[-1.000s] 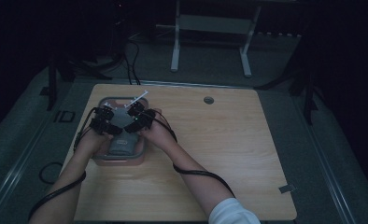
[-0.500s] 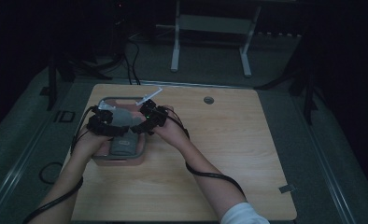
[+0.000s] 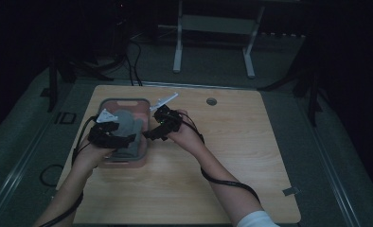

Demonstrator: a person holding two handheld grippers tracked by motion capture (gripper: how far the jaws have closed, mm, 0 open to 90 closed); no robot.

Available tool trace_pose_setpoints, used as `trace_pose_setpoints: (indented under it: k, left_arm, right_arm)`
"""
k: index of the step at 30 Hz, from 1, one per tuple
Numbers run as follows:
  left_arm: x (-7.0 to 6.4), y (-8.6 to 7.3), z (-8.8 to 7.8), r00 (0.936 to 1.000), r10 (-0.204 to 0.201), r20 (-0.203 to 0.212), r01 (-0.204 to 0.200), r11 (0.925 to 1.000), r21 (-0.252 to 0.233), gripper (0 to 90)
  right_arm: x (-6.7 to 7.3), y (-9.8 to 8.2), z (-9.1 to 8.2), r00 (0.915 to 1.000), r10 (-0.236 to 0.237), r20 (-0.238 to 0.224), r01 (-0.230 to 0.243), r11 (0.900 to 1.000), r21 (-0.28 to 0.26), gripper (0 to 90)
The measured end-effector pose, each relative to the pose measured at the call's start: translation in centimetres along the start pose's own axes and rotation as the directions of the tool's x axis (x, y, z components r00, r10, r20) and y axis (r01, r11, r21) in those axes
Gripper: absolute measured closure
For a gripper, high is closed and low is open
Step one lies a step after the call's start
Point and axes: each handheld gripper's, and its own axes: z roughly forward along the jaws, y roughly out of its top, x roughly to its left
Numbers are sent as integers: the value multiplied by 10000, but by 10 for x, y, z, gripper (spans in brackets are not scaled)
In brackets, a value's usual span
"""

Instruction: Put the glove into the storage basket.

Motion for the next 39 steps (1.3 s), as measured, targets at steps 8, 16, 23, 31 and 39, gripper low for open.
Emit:
trace_pose_setpoints:
  k: [8, 16, 23, 31, 39]
  left_arm:
    - [-17, -7, -10, 9928, 288, 1160, -228, 9983, -528, 183]
    - [-48, -15, -16, 9845, 926, 1492, -804, 9931, -858, 183]
    - [-80, -21, -12, 9626, 1528, 2239, -1337, 9861, -982, 183]
    - [-100, -30, 0, 9415, 1744, 2885, -1541, 9838, -919, 183]
    - [-119, -40, 15, 9184, 2010, 3408, -1856, 9796, -776, 183]
  right_arm:
    - [2, -13, -13, 9998, -197, 32, 197, 9997, -134, 170]
    - [4, -36, -27, 9998, -214, -8, 214, 9997, -139, 166]
    - [2, -61, -33, 10000, -96, 14, 97, 9999, -142, 164]
    - [2, -88, -38, 10000, -52, -57, 52, 10000, -64, 160]
    - [4, -112, -40, 9997, -209, -151, 211, 9997, 118, 153]
